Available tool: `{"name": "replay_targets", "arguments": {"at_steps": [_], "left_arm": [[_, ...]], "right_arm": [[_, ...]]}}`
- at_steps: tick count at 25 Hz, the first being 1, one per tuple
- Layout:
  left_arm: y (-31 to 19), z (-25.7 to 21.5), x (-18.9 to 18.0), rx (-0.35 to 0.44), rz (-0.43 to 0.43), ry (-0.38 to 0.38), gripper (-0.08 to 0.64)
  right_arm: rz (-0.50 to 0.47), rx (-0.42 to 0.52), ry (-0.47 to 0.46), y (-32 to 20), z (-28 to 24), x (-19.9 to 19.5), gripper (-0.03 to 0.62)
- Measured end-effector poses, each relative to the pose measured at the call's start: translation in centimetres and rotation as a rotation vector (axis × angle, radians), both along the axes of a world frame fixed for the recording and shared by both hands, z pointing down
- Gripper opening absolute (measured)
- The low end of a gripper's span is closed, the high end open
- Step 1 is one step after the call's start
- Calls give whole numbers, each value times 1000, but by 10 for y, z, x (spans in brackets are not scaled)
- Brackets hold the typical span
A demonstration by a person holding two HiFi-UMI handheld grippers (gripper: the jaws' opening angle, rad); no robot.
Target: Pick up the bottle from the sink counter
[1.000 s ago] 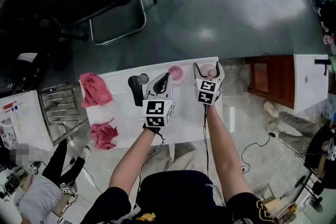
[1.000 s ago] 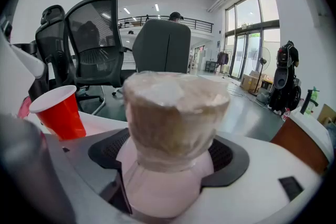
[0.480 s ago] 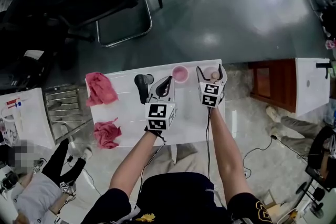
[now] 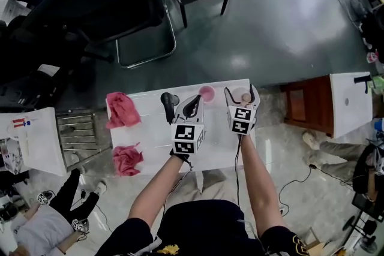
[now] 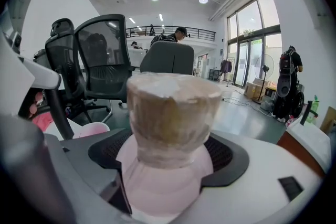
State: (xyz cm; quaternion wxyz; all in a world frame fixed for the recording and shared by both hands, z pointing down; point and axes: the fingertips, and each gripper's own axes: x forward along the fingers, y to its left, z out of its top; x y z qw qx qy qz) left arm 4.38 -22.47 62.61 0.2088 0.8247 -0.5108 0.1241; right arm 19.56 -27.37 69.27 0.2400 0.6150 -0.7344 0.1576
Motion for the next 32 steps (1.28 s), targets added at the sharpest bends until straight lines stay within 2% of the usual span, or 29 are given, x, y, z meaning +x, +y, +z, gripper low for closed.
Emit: {"name": "replay_targets", "arguments": {"at_steps": [5,13,19,25,32], "left_arm": [[7,-33,4,26,9,7,17],[17,-86,-11,83,-23,11,18],[30,-118,-21,127,-29,5,18],[42,-143,-29,162,-27,9,17],[57,-172,-39,207,-20,8,18]], "right_arm": [[-5,21,-13,14,-40,-5,431],[-2,86,-23,34,-112,-11,431],[-1,128,-72,58,-157,-22,431],[-6,164,-45,72,-184,-25,431],[-8,170,-88,87,-209,-45,431]]}}
